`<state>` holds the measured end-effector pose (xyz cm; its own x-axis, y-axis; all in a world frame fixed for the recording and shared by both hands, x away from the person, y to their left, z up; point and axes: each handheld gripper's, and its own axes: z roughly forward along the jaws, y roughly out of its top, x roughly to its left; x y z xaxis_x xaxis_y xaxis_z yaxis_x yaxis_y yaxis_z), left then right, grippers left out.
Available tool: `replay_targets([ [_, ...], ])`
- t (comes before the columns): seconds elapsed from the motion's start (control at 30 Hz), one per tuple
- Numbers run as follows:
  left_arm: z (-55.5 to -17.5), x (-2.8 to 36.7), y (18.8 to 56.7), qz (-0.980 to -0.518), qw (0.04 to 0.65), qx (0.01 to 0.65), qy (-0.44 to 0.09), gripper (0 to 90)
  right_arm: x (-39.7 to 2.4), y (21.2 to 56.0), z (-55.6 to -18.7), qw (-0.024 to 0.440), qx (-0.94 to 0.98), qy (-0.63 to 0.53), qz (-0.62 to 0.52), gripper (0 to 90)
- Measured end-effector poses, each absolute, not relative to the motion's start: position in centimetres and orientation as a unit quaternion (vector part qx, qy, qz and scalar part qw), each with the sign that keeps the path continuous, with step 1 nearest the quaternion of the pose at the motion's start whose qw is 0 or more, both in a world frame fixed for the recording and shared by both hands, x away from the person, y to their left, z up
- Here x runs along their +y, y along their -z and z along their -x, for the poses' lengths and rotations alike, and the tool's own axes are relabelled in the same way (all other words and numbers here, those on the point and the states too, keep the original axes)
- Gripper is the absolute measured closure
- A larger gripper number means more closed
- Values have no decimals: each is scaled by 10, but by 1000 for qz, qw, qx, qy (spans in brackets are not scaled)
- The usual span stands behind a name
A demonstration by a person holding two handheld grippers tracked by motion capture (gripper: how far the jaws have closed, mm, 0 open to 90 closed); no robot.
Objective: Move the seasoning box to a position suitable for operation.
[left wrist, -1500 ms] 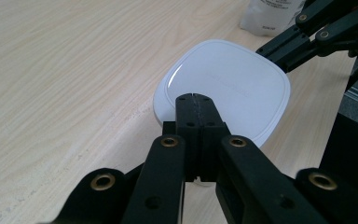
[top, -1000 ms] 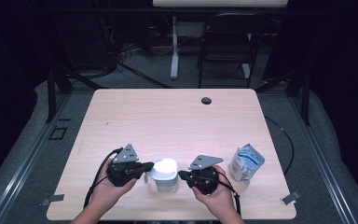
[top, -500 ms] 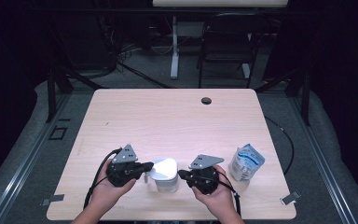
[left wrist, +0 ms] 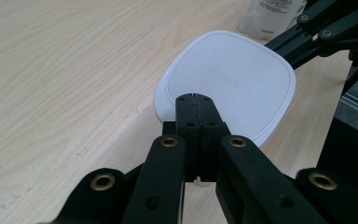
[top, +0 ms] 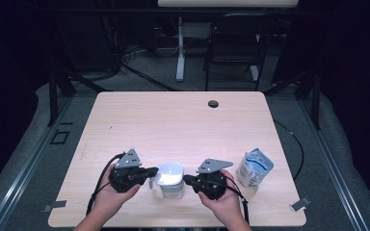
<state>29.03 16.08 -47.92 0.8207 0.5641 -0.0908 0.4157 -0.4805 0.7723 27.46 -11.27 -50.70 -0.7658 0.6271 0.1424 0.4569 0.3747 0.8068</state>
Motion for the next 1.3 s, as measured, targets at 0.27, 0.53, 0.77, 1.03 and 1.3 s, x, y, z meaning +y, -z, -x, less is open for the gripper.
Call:
replay_targets([
  [0.27,-288,161,479,-856,421,285,-96,860,-112,506,-274,99,826,-450,-326,877],
  [0.53,-287,163,479,-855,419,289,-99,805,-111,505,-273,104,825,-452,-323,878],
  [0.77,-285,165,478,-853,421,290,-103,763,-111,505,-273,104,824,-454,-322,878],
  [1.03,-281,174,484,-845,433,299,-101,732,-111,502,-273,105,825,-453,-321,877],
  [1.3,-279,191,495,-839,437,311,-93,722,-111,503,-274,107,823,-452,-327,877],
])
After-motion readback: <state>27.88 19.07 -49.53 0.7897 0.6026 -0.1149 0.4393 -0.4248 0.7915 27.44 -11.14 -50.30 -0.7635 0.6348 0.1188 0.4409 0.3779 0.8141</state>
